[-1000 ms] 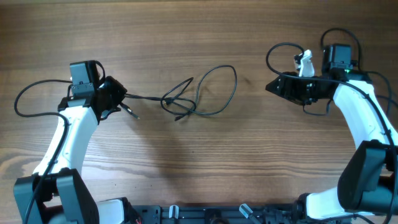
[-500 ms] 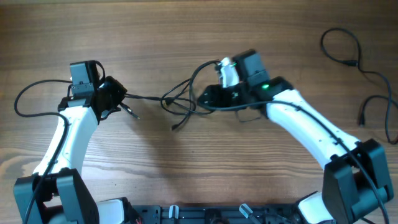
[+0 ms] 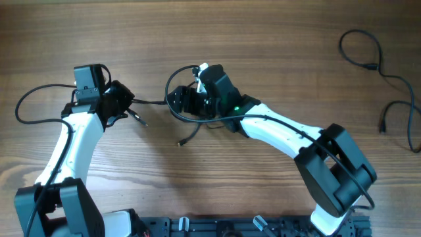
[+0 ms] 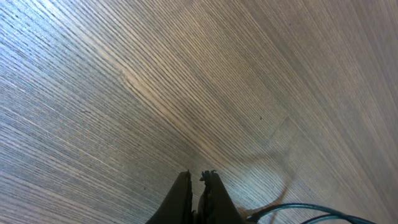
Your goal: Untangle cables
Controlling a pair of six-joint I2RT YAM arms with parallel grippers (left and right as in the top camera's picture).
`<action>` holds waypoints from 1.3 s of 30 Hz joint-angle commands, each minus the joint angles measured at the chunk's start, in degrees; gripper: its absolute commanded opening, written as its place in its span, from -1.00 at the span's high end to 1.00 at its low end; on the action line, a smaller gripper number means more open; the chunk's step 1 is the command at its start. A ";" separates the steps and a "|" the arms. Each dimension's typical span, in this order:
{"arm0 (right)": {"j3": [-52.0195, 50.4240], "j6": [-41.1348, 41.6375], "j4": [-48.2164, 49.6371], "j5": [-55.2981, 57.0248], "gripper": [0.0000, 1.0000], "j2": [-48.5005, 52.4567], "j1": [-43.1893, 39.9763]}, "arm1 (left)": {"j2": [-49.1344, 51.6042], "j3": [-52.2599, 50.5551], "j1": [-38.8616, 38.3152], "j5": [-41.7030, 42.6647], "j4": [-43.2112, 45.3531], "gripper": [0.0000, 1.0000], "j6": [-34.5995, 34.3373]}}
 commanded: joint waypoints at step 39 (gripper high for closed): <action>10.32 -38.23 -40.46 -29.90 0.91 -21.64 -20.94 | 0.63 -0.52 0.22 1.01 0.74 -0.97 0.92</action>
